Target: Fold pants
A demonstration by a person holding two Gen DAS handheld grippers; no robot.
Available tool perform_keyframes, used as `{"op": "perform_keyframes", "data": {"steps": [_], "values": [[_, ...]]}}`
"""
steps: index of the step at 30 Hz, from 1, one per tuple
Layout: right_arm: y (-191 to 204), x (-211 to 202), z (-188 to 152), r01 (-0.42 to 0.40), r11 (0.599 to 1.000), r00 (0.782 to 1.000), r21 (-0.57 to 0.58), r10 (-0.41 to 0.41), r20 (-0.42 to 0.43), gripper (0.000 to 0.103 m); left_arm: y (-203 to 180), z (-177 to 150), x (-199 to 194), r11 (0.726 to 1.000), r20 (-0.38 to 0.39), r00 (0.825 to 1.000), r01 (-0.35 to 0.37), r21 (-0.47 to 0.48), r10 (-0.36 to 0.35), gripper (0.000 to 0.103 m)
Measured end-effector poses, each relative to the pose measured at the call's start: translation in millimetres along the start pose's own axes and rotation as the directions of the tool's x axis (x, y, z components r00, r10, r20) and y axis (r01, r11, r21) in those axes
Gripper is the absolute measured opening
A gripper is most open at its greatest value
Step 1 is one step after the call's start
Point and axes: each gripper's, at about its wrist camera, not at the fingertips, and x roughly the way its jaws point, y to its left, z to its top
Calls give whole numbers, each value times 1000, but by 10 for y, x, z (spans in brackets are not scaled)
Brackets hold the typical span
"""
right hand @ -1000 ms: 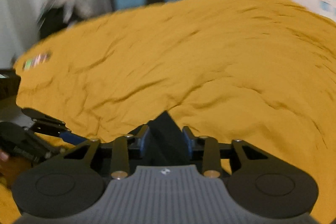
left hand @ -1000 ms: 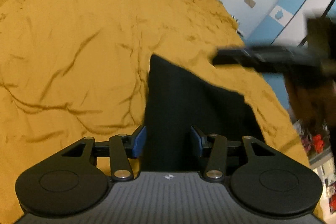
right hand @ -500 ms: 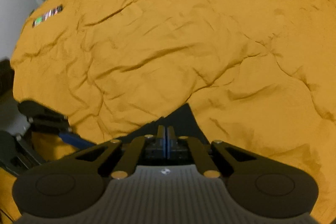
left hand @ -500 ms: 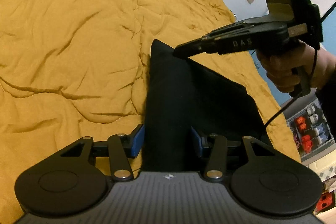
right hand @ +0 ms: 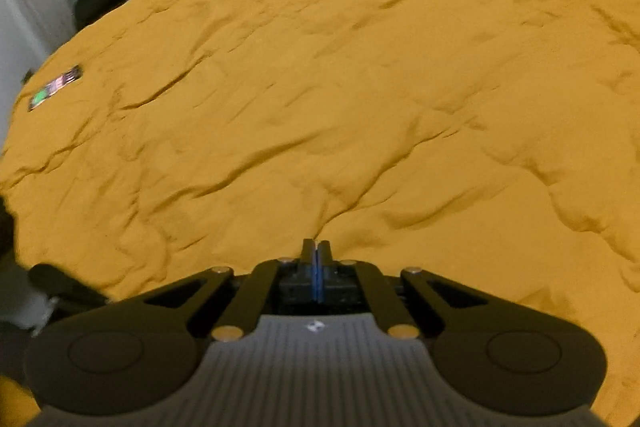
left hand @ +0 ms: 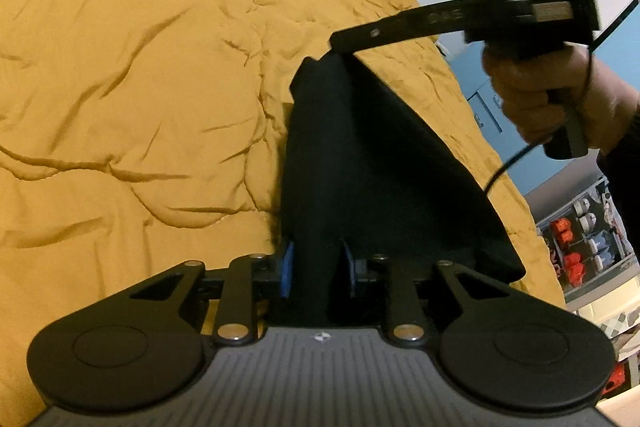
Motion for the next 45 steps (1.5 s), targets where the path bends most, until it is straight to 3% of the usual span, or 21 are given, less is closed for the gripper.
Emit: {"op": "perform_keyframes", "data": {"steps": [8,11,12,13,14,18,22,24,26,28,32,34,37,38,41,45], "values": [[-88,324,-128,139,986,988,93,-132,-79,0,40,1,-14,1000,-12,1000,14,-13,-14,27],[-230,65,-163,51,982,998,182,-57,26,4,93,26,-19,998,-11,999,35,-42,-36,27],[-256,-9,-173,39,980,998,193,-48,39,11,106,33,-17,998,-13,999,41,-53,-41,27],[-272,-96,-191,41,981,998,190,-49,41,20,117,40,-15,997,-14,999,43,-60,-44,27],[-276,-159,-213,44,982,998,185,-52,36,22,118,42,-16,997,-13,999,44,-61,-45,27],[-347,-396,-419,41,985,999,167,-40,-8,23,107,36,-7,998,-13,999,44,-53,-45,27],[-506,-488,-714,33,987,998,157,-26,-49,30,115,39,0,997,-15,999,46,-57,-47,27],[-600,-412,-845,15,983,997,181,-1,-78,30,98,36,0,997,-15,999,43,-58,-44,27],[-613,-301,-955,-19,982,993,185,41,-115,0,82,40,-2,998,-17,999,38,-51,-39,27],[-580,-244,-1008,6,987,991,163,16,-134,0,70,43,-10,999,-20,999,36,-40,-37,27],[-680,-363,-1000,88,965,996,248,-79,-45,0,54,38,-4,1000,-29,999,19,-18,-19,28],[-627,-403,-1028,193,951,981,241,-185,-56,0,54,25,-15,1000,-29,999,16,-16,-17,28],[-540,-613,-1124,233,933,971,276,-237,-17,3,54,30,-38,1000,-29,999,14,-20,-15,28],[-496,-728,-1185,218,925,972,313,-234,16,4,52,34,-44,1000,-27,1000,13,-21,-14,28],[-183,-960,-1365,154,933,977,325,-192,89,23,35,43,-37,1000,-30,1000,5,-19,-6,28],[357,-968,-1590,99,957,990,273,-123,71,24,9,53,-30,1000,-32,999,-7,-17,6,28]]}}
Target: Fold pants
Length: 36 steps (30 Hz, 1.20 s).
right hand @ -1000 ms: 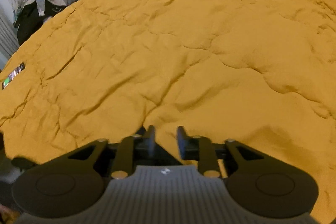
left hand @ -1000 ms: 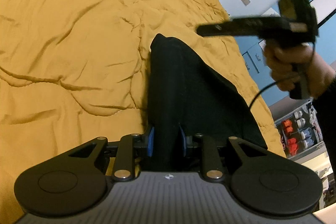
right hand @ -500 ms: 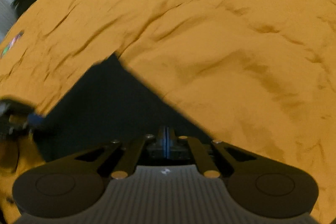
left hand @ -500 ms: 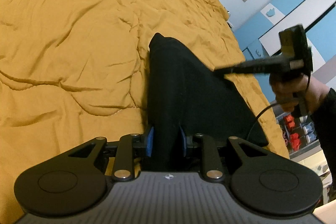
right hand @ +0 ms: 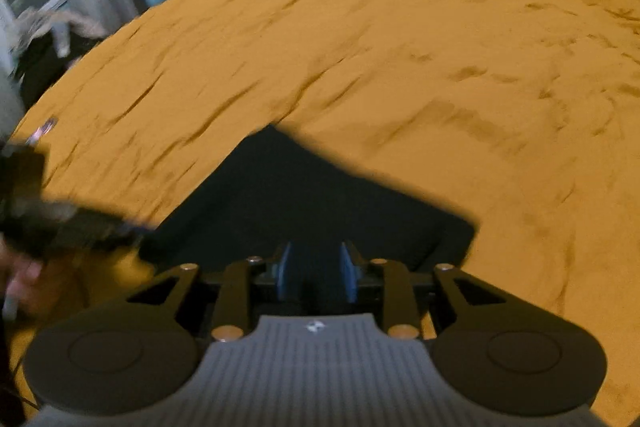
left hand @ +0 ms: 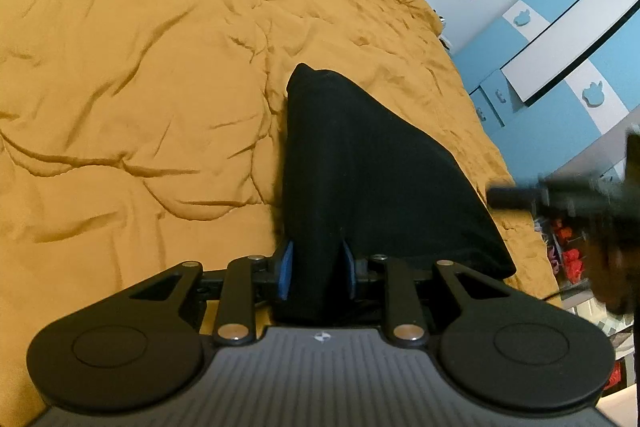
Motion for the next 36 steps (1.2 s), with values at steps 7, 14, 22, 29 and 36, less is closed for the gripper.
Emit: {"op": "perform_keyframes", "data": {"steps": [7,14,22,29,36], "values": [[-28,-49,-397,121,928,990,353,-137,20,36,-45,-13,-11,1000,8,1000,-25,2,25,28],[-184,-29,-614,94,818,984,567,-163,72,45,-67,-50,1,999,13,999,-46,16,46,29],[-136,-377,-559,-52,878,959,476,-90,270,3,-180,-63,-163,999,78,997,3,51,-7,35],[-134,-64,-918,99,871,988,481,-145,59,23,-223,-145,30,994,-3,999,-51,97,52,37],[374,-240,-732,354,901,912,250,-392,118,29,-183,-135,19,995,-21,998,-51,83,52,43]]}}
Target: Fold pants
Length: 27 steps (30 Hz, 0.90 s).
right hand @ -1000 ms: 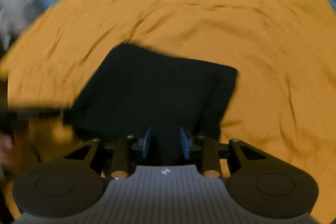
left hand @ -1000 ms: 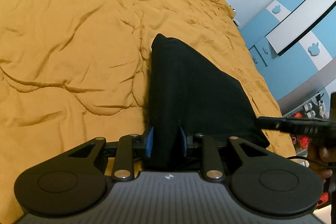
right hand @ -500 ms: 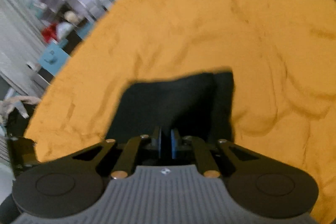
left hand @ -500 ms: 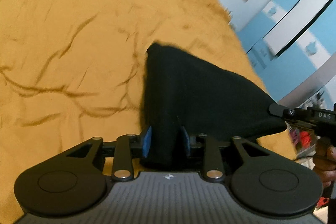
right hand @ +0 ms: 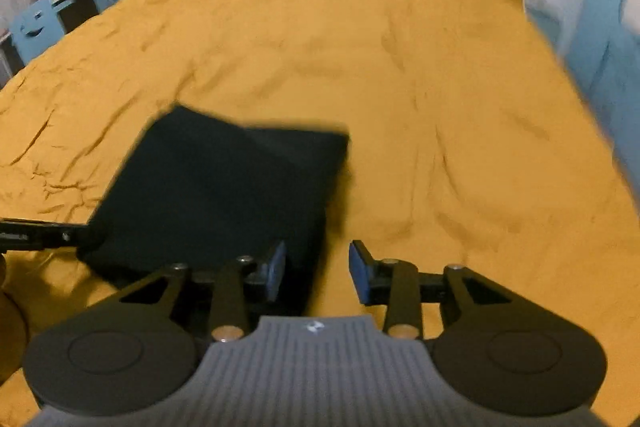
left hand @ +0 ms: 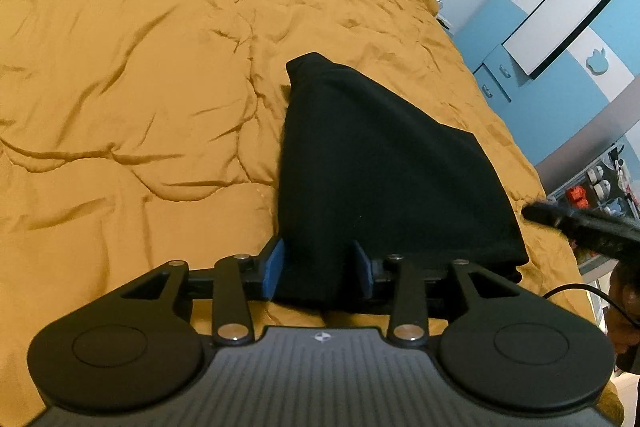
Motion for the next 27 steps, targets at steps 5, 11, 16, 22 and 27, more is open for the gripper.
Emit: {"op": "perform_keyframes", "data": {"steps": [5,11,16,22,27], "values": [[505,113,-73,-99,974,995,-203,98,-14,21,-37,-17,6,1000,-2,1000,-6,11,6,43],[457,4,-390,-121,973,987,-195,98,-124,28,50,95,-138,1000,4,1000,12,26,-12,46],[-99,-181,-239,-222,971,973,88,226,-39,57,179,420,-313,998,35,997,64,27,-65,52],[-744,205,-135,-371,846,913,384,408,-17,70,443,828,51,972,-103,971,207,-111,-218,66],[-988,703,-130,-415,755,869,507,495,-26,70,583,937,387,946,-127,954,241,-217,-272,67]]}}
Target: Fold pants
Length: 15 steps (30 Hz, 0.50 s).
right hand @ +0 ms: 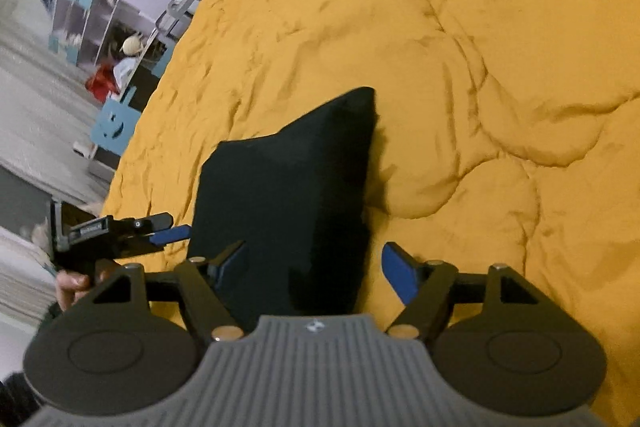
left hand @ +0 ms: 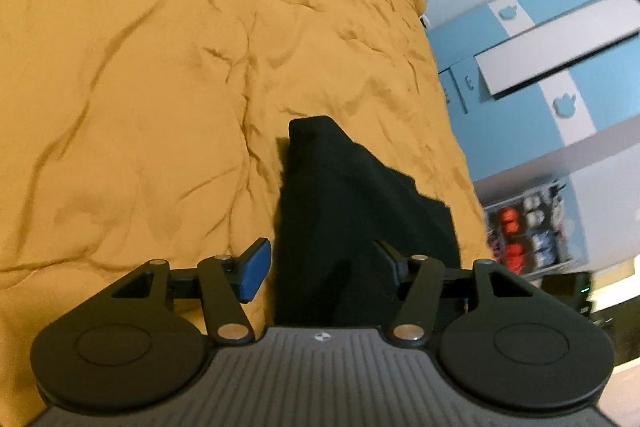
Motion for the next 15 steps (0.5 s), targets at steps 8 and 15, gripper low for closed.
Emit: {"op": "perform_keyframes", "data": {"steps": [8,15], "values": [[-268,443,62,-128,988,988,84,134,-72,71,236,56,361,990,-70,990,117,-80,-122,68],[-374,848,119,-240,963,961,125,254,-113,71,277,22,640,974,-102,972,203,-103,-214,72]]}}
